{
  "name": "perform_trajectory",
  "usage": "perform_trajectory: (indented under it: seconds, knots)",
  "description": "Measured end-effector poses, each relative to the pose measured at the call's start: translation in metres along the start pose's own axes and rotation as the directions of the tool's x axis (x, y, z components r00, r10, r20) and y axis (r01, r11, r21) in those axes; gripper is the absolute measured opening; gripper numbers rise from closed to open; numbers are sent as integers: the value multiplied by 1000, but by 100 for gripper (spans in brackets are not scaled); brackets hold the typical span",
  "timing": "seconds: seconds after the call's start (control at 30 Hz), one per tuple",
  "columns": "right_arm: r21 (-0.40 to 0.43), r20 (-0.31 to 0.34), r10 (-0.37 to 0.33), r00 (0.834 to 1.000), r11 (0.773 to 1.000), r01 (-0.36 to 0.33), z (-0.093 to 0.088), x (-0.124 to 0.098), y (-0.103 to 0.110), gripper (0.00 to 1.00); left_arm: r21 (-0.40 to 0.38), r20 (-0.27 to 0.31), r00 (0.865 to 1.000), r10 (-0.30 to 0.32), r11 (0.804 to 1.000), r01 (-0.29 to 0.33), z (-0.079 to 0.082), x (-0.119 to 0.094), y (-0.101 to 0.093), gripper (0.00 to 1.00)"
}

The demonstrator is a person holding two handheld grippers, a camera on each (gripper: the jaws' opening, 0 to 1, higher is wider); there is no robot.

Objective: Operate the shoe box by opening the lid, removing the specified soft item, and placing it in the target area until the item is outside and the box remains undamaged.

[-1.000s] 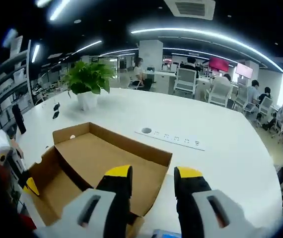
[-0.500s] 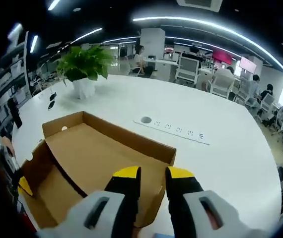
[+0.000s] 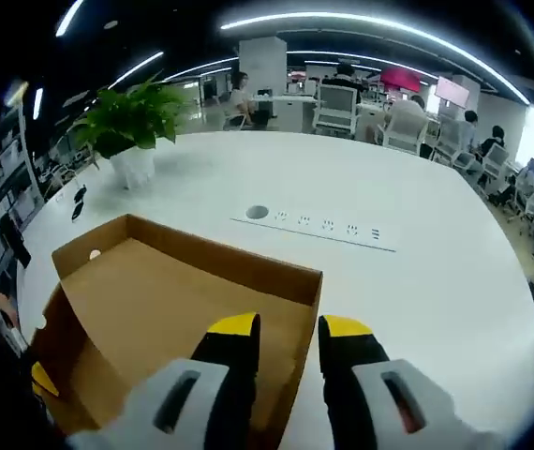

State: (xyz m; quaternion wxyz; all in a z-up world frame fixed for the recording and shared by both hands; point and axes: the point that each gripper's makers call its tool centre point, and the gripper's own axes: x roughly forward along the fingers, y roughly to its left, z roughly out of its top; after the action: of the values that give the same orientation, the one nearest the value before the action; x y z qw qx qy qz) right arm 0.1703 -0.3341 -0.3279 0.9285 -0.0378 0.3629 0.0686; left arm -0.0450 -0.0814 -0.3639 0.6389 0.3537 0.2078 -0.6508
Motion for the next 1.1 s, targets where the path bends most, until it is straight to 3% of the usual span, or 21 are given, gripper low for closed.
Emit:
perform_trajectory:
  seconds: [0.2, 0.4, 0.5, 0.53, 0.57, 0.63, 0.67, 0.7, 0.77, 0.8, 0.93, 1.03, 1.1]
  knots:
    - [-29, -37, -31, 999, 999, 29, -4, 14, -6, 21, -2, -1, 1000, -4, 1000, 4, 1, 0, 0, 3]
    - [21, -58, 4, 998, 1000, -3, -2, 22, 0, 20, 0, 3, 1000, -1, 1000, 1, 1, 0, 0, 3]
    - [-36, -58, -93, 994, 995, 91, -3, 17, -19, 5, 2, -1, 1000, -2, 1000, 2, 2, 0, 0, 3]
    - [-36, -79, -46, 996, 998, 43, -6, 18, -13, 4, -1, 0, 1000, -5, 1000, 5, 2, 0, 0, 3]
    - [55, -57, -40, 998, 998, 43, -3, 19, -11, 4, 4, 2, 1000, -4, 1000, 4, 2, 0, 0, 3]
    - [0, -64, -45, 997, 999, 45, -5, 17, -14, 4, 3, 0, 1000, -4, 1000, 4, -3, 1, 1, 3]
    - [51, -75, -48, 996, 997, 52, -7, 16, -14, 3, 3, 2, 1000, -5, 1000, 5, 1, 0, 0, 3]
    - [47, -72, -48, 996, 998, 52, -6, 18, -15, 3, 2, 2, 1000, -4, 1000, 4, 3, 0, -1, 3]
    - [46, -45, -61, 997, 997, 63, -2, 16, -14, 3, 6, 3, 1000, 0, 1000, 0, 3, 0, -1, 3]
    - [13, 5, -72, 997, 997, 72, 5, 14, -13, 3, 7, 6, 1000, 5, 1000, -5, 2, 0, 0, 3]
    - [-91, 67, -112, 991, 989, 118, 10, -8, -4, 3, 6, 1, 1000, 11, 1000, -11, 1, 0, 0, 3]
    - [-89, 135, -104, 985, 989, 116, 23, -1, -9, 3, 4, 0, 1000, 11, 1000, -11, 2, 0, 0, 3]
    - [-65, 155, -96, 983, 992, 107, 19, -10, -11, 3, 3, -1, 1000, 13, 1000, -13, 0, 0, 1, 3]
